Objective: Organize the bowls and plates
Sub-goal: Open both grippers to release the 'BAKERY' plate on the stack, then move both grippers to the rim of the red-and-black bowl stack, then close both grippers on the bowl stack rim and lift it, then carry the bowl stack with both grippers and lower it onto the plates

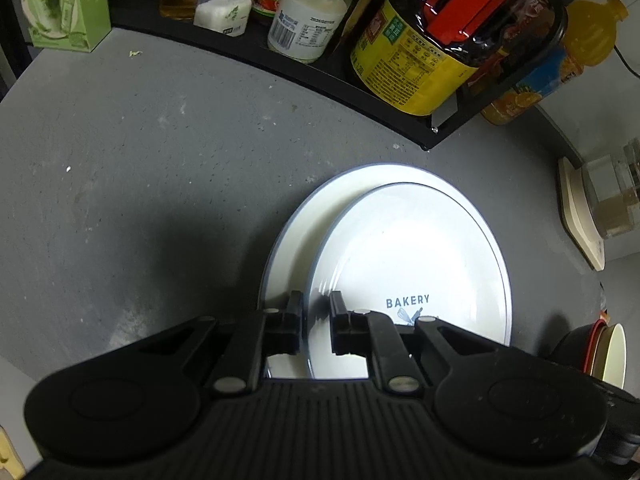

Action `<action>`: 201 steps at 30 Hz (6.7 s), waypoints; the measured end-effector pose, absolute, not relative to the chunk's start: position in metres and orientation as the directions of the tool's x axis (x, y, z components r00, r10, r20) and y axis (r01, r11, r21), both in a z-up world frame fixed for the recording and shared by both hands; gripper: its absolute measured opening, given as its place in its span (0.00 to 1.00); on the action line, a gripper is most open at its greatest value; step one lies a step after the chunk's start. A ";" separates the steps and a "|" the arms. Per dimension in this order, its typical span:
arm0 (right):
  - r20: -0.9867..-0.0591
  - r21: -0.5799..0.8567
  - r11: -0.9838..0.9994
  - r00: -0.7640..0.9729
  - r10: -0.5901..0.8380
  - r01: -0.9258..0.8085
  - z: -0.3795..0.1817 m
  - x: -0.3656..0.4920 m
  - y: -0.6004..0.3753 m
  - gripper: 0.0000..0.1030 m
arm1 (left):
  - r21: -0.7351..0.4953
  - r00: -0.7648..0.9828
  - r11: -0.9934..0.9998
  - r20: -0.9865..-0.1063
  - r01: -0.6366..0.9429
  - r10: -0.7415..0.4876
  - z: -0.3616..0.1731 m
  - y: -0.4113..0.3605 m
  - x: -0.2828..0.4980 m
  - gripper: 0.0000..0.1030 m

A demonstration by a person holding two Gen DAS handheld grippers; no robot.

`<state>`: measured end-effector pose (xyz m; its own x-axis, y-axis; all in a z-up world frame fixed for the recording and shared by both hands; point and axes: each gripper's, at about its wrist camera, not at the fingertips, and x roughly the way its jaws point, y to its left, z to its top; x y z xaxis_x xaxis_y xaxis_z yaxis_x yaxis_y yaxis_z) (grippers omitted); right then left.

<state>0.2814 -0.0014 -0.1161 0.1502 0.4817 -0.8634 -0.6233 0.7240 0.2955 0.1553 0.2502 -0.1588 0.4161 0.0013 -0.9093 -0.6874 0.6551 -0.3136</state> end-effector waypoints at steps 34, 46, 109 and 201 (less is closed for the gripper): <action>-0.786 0.359 0.768 0.272 0.556 -0.530 -0.054 0.281 -0.082 0.91 | -0.225 0.434 0.806 -0.900 -0.548 0.043 -0.080 0.205 0.177 0.69; -0.783 0.333 0.829 0.359 0.509 -0.450 -0.041 0.282 -0.134 0.98 | -0.234 0.439 0.890 -0.897 -0.392 -0.042 -0.071 0.144 0.212 0.75; -0.904 0.281 0.925 0.253 0.345 -0.256 -0.140 0.367 -0.251 0.57 | -0.179 0.298 0.979 -0.944 -0.098 -0.143 -0.147 -0.034 0.345 0.54; -0.855 0.365 0.716 0.090 0.511 -0.596 -0.106 0.291 0.014 0.29 | -0.290 0.424 0.785 -0.905 -0.547 -0.038 -0.103 0.233 0.165 0.26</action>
